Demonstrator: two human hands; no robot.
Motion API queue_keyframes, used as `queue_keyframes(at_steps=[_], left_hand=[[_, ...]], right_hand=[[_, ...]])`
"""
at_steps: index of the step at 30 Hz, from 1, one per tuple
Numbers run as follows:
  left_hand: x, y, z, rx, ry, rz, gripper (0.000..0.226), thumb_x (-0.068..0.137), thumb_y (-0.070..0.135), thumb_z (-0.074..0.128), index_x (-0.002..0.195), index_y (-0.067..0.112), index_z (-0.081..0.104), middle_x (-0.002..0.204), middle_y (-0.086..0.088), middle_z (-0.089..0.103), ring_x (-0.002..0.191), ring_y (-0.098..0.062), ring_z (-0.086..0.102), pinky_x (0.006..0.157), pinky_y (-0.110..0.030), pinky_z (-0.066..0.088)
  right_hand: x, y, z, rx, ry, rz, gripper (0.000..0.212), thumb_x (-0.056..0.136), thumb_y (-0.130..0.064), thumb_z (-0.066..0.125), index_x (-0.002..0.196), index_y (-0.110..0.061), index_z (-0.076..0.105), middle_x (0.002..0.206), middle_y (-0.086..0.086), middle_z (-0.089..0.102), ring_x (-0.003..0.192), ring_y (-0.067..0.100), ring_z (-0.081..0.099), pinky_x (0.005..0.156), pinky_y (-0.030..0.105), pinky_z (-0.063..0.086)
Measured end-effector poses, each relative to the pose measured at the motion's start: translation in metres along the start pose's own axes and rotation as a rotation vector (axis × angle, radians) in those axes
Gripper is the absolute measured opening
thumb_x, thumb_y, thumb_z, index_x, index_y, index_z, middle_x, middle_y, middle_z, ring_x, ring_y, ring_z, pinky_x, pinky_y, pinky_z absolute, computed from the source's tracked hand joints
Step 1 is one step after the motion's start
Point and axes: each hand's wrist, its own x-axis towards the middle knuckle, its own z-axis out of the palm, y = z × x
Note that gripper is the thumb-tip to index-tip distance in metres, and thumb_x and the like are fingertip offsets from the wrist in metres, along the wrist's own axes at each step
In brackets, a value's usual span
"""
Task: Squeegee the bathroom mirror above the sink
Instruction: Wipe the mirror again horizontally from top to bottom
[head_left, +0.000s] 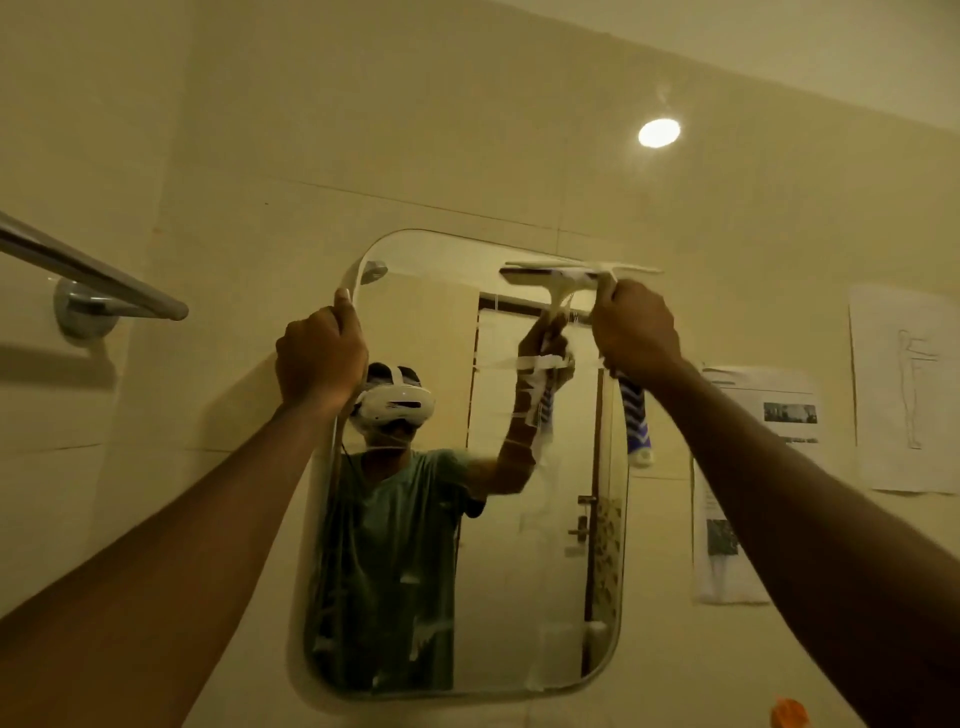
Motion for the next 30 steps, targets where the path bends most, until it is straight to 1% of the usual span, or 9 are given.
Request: queue_keyframes(at_steps=[4,7,11,13,16,18,22,26,30], left_hand=[[0.001,-0.001,-0.001,0.002,0.002,0.013,0.056,0.104,0.042,0.024,0.063,0.017,0.053,0.052,0.002,0.047,0.051,-0.023,0.053,0.05,-0.025,0.034],[0.001,-0.001,-0.001,-0.006,-0.018,-0.004,0.062,0.104,0.042,0.023,0.071,0.009,0.063,0.057,-0.001,0.051,0.055,-0.023,0.054,0.054,-0.027,0.037],[0.003,-0.001,-0.004,-0.025,-0.051,-0.005,0.061,0.104,0.04,0.025,0.075,0.005,0.066,0.052,0.005,0.043,0.05,-0.016,0.047,0.05,-0.025,0.031],[0.003,-0.001,-0.004,-0.026,-0.065,0.0,0.06,0.104,0.039,0.026,0.077,0.004,0.066,0.055,0.001,0.046,0.054,-0.019,0.05,0.054,-0.027,0.034],[0.004,-0.003,-0.004,-0.029,-0.067,0.004,0.055,0.103,0.035,0.029,0.079,0.002,0.066,0.059,-0.002,0.05,0.061,-0.025,0.056,0.059,-0.028,0.038],[0.004,-0.005,-0.003,-0.018,-0.057,0.014,0.053,0.102,0.033,0.029,0.08,0.002,0.066,0.063,-0.006,0.053,0.064,-0.028,0.058,0.063,-0.03,0.04],[0.002,-0.004,-0.003,-0.001,-0.043,0.02,0.049,0.101,0.033,0.031,0.073,0.007,0.063,0.054,0.002,0.045,0.06,-0.025,0.055,0.061,-0.029,0.037],[0.001,-0.001,-0.003,0.01,-0.051,0.001,0.049,0.101,0.031,0.033,0.074,0.004,0.064,0.051,0.005,0.041,0.051,-0.018,0.047,0.056,-0.026,0.034],[0.002,0.002,-0.007,0.019,-0.071,-0.027,0.049,0.101,0.032,0.033,0.081,0.002,0.067,0.054,0.003,0.043,0.056,-0.021,0.049,0.059,-0.028,0.035]], right_hand=[[-0.003,0.006,0.019,0.007,-0.04,0.014,0.035,0.102,-0.03,0.036,0.07,-0.023,0.05,0.064,0.0,0.058,0.053,0.016,0.059,0.045,0.024,0.043],[-0.059,0.022,0.036,0.149,-0.032,0.047,0.037,0.103,-0.039,0.032,0.077,-0.022,0.052,0.06,-0.004,0.058,0.044,0.007,0.059,0.036,0.017,0.042],[-0.151,0.048,0.048,0.193,-0.099,0.132,0.026,0.101,-0.039,0.04,0.086,-0.023,0.054,0.068,0.0,0.064,0.055,0.017,0.066,0.049,0.037,0.06],[-0.163,0.052,0.043,0.165,-0.124,0.153,0.035,0.103,-0.041,0.034,0.086,-0.019,0.056,0.066,0.0,0.062,0.053,0.011,0.063,0.048,0.029,0.057],[-0.116,0.033,0.029,0.194,-0.072,0.082,0.042,0.105,-0.036,0.032,0.073,-0.019,0.054,0.058,-0.003,0.054,0.04,0.003,0.05,0.037,0.015,0.041],[-0.065,0.009,0.021,0.17,-0.008,0.019,0.046,0.106,-0.034,0.03,0.068,-0.019,0.052,0.056,-0.002,0.051,0.041,0.005,0.045,0.04,0.021,0.041],[-0.008,-0.015,0.022,0.139,-0.006,0.004,0.046,0.106,-0.035,0.027,0.07,-0.018,0.051,0.061,0.002,0.057,0.05,0.014,0.056,0.053,0.033,0.052],[-0.055,0.012,0.047,0.179,-0.039,0.042,0.039,0.104,-0.041,0.029,0.086,-0.018,0.055,0.063,0.0,0.061,0.043,0.006,0.057,0.037,0.022,0.045],[-0.132,0.041,0.065,0.249,-0.078,0.081,0.039,0.1,-0.049,0.029,0.085,-0.023,0.053,0.061,-0.002,0.06,0.043,0.002,0.057,0.035,0.013,0.04]])
